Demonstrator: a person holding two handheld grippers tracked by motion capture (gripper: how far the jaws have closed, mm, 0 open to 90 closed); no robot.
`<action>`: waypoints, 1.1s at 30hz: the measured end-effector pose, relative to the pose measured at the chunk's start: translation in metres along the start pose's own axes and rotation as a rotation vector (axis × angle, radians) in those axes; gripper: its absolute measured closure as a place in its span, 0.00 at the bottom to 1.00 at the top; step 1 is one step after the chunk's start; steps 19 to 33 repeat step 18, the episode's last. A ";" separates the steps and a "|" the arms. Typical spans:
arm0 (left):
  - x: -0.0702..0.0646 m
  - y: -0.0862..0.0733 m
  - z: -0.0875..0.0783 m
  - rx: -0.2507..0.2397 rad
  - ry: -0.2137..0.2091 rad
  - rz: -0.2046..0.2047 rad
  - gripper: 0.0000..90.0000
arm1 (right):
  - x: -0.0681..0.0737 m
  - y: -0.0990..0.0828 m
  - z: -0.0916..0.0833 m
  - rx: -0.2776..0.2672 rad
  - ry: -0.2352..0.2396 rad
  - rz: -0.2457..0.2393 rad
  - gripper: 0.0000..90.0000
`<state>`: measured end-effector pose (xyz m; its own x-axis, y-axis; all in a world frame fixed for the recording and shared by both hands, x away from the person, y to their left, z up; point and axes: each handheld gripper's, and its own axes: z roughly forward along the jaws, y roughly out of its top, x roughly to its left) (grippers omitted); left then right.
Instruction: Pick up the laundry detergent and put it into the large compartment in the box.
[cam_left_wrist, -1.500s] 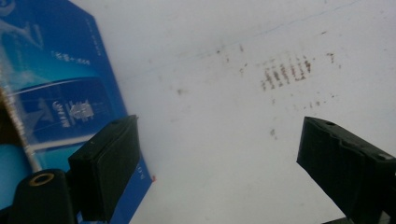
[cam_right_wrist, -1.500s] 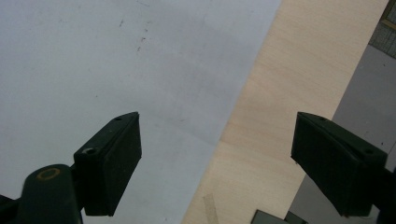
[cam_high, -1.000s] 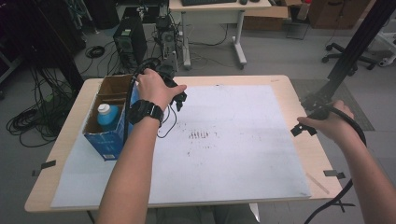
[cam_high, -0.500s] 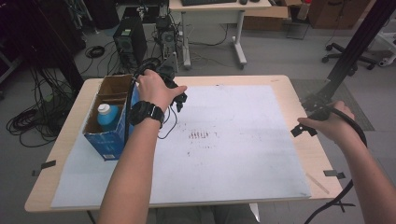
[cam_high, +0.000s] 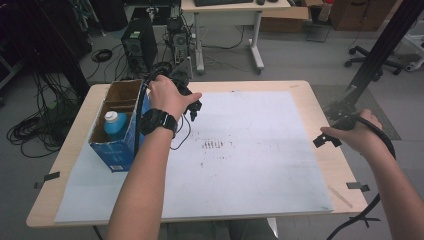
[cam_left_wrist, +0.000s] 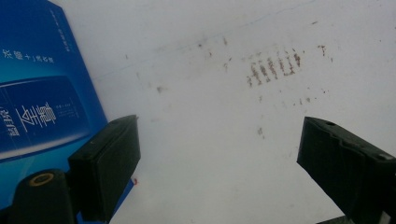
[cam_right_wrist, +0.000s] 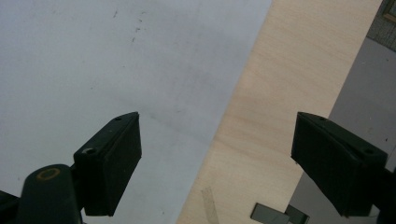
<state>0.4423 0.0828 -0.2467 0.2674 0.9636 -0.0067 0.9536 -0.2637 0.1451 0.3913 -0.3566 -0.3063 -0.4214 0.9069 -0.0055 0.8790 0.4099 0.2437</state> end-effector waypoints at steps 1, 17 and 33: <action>0.000 0.000 0.000 0.001 0.001 0.002 0.15 | 0.000 0.000 0.000 0.001 -0.001 -0.003 0.18; -0.002 -0.001 0.003 0.009 -0.005 0.006 0.15 | -0.001 -0.003 -0.001 -0.003 -0.002 0.001 0.18; -0.002 -0.001 0.003 0.008 -0.005 0.005 0.15 | -0.001 -0.003 -0.002 -0.002 -0.002 0.002 0.18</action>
